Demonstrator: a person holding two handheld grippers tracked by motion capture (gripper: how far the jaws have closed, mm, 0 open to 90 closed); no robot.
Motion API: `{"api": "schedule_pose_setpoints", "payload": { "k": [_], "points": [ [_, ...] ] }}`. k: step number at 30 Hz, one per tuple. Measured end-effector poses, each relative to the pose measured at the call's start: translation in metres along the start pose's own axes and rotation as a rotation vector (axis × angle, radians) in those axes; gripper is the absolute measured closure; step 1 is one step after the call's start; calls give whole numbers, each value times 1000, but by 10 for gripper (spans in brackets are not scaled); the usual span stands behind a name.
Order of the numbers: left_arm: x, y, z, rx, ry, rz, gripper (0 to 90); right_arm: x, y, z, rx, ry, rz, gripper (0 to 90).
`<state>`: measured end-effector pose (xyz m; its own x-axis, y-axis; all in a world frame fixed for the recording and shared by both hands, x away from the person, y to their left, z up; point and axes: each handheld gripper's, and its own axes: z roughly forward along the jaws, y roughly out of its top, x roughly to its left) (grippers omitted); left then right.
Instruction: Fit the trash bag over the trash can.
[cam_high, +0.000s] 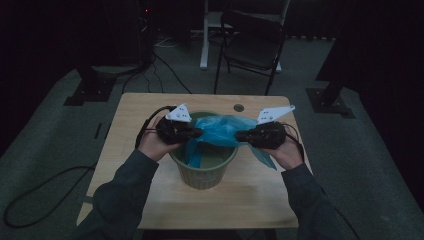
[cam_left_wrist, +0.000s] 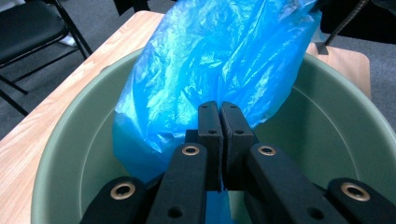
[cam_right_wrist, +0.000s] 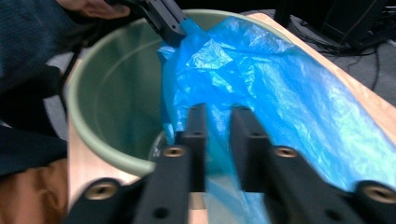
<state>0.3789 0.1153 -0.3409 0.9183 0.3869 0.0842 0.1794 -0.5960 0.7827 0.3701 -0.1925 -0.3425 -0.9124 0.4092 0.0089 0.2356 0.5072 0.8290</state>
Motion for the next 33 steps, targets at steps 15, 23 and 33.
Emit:
{"api": "schedule_pose_setpoints", "payload": {
  "k": [15, 23, 33],
  "points": [
    [21, -36, -29, -27, 55, -110, 887, -15, -15, -12, 47, -130, 81, 900],
    [36, -56, -45, -48, 88, -180, 887, -22, -22, -14, 73, -168, 120, 900],
    [44, -70, -51, -67, 93, -236, 887, -25, -26, -15, 94, -182, 139, 900]
  ]
}}
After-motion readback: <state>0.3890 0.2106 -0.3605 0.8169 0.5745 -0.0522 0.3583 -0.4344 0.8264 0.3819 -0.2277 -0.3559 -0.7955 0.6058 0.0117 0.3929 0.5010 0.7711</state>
